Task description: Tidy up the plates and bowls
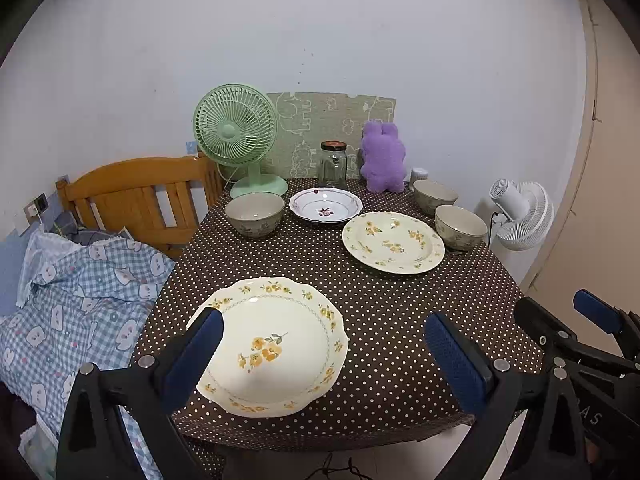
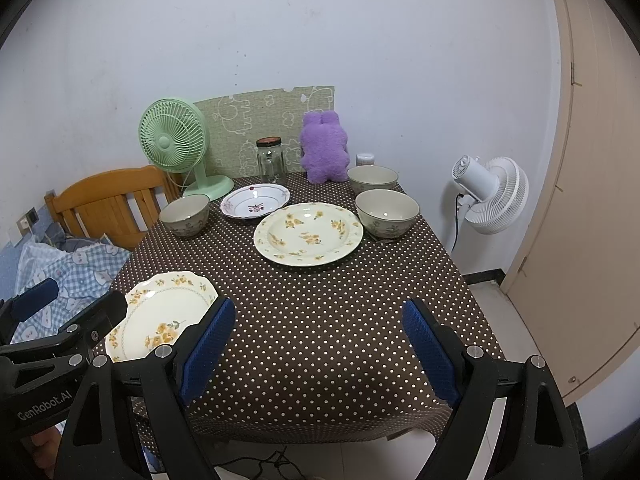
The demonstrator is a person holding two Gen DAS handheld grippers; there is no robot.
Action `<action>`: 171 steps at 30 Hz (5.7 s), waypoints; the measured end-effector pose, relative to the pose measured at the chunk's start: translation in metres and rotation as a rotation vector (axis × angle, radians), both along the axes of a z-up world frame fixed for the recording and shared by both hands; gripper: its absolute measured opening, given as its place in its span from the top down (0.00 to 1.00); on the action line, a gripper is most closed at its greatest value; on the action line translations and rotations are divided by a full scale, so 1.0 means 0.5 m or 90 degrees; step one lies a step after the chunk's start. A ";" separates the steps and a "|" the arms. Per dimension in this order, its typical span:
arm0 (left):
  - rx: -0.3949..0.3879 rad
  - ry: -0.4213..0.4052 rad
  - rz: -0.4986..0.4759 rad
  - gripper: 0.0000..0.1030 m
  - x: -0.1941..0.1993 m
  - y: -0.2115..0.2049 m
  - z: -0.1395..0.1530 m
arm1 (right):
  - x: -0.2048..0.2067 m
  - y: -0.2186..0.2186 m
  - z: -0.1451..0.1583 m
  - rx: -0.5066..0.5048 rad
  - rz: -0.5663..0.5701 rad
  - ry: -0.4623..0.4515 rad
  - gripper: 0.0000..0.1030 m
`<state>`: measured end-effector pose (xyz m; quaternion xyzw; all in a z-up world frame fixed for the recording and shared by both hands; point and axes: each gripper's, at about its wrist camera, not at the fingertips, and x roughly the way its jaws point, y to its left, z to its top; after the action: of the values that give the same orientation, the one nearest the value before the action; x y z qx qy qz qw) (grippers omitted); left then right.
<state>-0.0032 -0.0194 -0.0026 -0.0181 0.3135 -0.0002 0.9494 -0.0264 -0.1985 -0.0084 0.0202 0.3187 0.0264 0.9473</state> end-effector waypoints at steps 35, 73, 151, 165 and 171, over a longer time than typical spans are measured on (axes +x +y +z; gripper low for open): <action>0.020 0.082 0.043 0.21 0.123 0.149 -0.052 | 0.136 0.186 -0.025 0.002 0.050 0.072 0.18; -0.020 0.324 0.018 0.35 0.308 0.286 -0.314 | 0.349 0.368 -0.318 -0.026 0.015 0.356 0.39; -0.018 0.214 -0.030 0.03 0.384 0.087 -0.184 | 0.423 0.103 -0.169 0.039 -0.062 0.250 0.30; -0.014 0.202 0.004 0.03 0.456 -0.038 -0.178 | 0.500 -0.031 -0.156 0.034 -0.030 0.233 0.30; -0.008 0.198 0.008 0.04 0.509 -0.072 -0.201 | 0.543 -0.064 -0.178 0.039 -0.040 0.242 0.30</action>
<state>0.2511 -0.0556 -0.1031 -0.0258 0.4569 0.0069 0.8891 0.2450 -0.2303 -0.0972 0.0638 0.4900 0.0024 0.8694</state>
